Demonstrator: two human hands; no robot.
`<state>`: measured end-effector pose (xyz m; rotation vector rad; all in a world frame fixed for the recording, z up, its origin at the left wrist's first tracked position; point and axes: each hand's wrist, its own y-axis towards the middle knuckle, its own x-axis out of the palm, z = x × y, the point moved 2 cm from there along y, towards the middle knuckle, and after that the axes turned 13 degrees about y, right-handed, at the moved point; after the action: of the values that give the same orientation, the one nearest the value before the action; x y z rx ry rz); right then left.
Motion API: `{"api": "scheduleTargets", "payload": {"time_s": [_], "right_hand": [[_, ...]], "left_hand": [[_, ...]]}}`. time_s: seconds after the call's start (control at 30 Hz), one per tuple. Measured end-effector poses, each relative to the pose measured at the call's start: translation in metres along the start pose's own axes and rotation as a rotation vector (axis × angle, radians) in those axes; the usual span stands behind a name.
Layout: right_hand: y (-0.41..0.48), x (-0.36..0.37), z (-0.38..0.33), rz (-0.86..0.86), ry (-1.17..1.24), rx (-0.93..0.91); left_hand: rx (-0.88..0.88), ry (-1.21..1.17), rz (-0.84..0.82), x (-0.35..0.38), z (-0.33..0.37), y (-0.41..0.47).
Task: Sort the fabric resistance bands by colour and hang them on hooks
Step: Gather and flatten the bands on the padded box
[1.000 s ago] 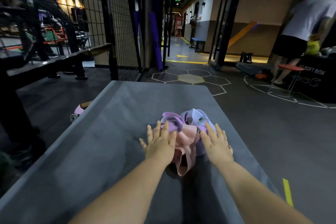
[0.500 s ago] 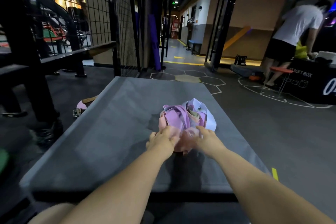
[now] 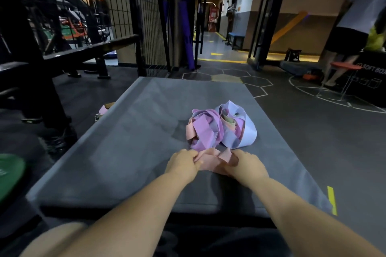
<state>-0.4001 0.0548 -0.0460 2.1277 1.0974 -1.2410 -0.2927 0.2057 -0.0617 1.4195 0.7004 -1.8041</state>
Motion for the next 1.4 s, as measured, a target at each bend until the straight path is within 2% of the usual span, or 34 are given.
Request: {"api": "scheduleTargets", "payload": {"time_s": [0.2, 0.33, 0.4, 0.57, 0.87, 1.1, 1.27, 1.4], "right_hand": [[-0.009, -0.025, 0.014, -0.156, 0.222, -0.007], [-0.011, -0.031, 0.027, -0.159, 0.394, -0.033], [-0.014, -0.031, 0.037, -0.165, 0.368, -0.039], [-0.015, -0.043, 0.058, -0.13, 0.266, -0.055], [-0.012, -0.066, 0.094, -0.132, 0.492, -0.008], [-0.011, -0.074, 0.111, -0.114, 0.482, -0.008], [-0.009, -0.087, 0.114, -0.014, 0.717, -0.026], [-0.007, -0.092, 0.117, -0.01, 0.839, -0.01]], "left_hand": [[0.007, 0.03, -0.016, -0.019, -0.003, -0.011], [0.001, -0.027, -0.072, -0.02, 0.004, -0.021], [-0.002, -0.037, -0.113, -0.016, 0.006, -0.025], [-0.032, -0.187, -0.115, -0.011, 0.007, -0.026], [-0.016, -0.318, -0.111, -0.01, -0.003, -0.01], [-0.011, -0.396, -0.157, -0.013, -0.011, 0.002], [0.008, -0.434, -0.153, -0.016, -0.019, 0.009], [0.046, -0.435, -0.168, -0.022, -0.022, 0.01]]}}
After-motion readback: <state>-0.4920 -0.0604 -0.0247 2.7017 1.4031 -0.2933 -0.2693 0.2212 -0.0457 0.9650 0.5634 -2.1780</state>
